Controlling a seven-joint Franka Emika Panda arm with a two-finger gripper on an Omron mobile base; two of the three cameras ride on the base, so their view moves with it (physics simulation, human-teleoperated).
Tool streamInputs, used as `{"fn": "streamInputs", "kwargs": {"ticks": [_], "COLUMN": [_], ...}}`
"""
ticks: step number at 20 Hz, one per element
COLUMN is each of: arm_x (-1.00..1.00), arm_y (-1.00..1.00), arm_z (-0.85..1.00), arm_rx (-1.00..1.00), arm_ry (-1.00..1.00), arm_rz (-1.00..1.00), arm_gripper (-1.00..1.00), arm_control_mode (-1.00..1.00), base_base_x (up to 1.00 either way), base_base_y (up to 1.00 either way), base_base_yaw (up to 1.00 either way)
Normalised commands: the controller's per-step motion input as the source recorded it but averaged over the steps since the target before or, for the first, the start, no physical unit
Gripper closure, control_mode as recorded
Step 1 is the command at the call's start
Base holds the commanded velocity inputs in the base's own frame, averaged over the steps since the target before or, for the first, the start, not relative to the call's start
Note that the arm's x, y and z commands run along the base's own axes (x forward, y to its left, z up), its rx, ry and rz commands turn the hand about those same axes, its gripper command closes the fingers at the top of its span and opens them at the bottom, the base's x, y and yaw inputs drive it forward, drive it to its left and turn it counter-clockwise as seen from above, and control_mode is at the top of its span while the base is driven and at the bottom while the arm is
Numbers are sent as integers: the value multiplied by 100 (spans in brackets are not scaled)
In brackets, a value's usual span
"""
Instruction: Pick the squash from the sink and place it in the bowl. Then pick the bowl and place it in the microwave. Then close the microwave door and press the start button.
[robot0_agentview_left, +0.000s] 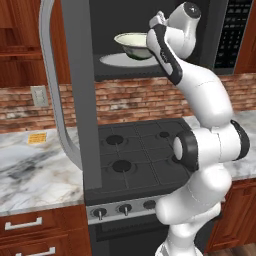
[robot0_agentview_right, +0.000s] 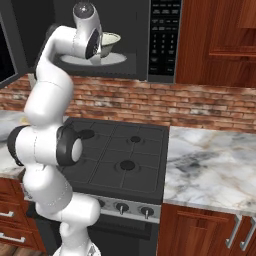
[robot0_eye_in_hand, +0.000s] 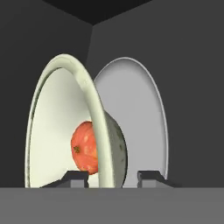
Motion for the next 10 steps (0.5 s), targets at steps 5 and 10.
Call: {"fn": "streamInputs", "kwargs": {"ticks": [5,10], "arm_x": [-96,-100], "arm_y": [0,0], "arm_z": [22,0], "arm_rx": [3,0], "arm_ry": [-6,-2], "arm_rz": [-3,-1], "arm_gripper": [-100,-100], "arm_control_mode": [-100,-100], "base_base_x": [0,0], "base_base_y": [0,0], "base_base_yaw": [0,0]}}
